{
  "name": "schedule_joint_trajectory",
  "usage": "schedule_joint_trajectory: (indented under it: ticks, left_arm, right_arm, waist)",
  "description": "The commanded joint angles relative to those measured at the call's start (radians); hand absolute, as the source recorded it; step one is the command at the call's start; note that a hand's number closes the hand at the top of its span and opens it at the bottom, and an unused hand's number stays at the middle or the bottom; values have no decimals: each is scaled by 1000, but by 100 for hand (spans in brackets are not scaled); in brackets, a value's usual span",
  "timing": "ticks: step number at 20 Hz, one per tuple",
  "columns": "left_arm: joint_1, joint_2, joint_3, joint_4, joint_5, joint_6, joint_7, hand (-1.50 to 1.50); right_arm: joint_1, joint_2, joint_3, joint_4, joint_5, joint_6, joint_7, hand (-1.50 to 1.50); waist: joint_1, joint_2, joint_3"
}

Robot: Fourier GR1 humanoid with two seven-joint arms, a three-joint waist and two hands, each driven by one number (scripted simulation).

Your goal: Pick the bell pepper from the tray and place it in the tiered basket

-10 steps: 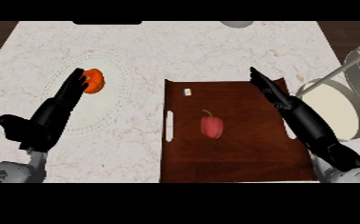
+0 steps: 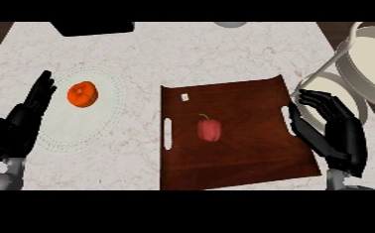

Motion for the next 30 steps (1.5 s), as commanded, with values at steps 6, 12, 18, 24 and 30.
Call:
schedule_joint_trajectory:
  ticks: [6,12,18,24,30]
  left_arm:
    - [-41,-14,-20,21,-78,83,54,0]
    - [-49,-28,-46,8,-112,84,25,0]
    - [-85,-56,-87,-9,-136,90,60,0]
    - [-76,-68,-100,-3,-142,73,44,0]
    - [-109,-92,-94,18,-160,100,82,0]
  right_arm:
    - [348,265,124,-119,307,-570,0,-150]
    - [525,131,306,-162,562,-447,278,-150]
    - [532,73,345,-262,763,-280,580,-150]
    - [403,170,318,-376,999,-85,980,-150]
    - [162,267,343,-370,1124,170,1353,-150]
  waist:
    - [39,3,-7]
    - [89,19,-15]
    - [121,29,-15]
    - [136,25,-13]
    - [131,18,-7]
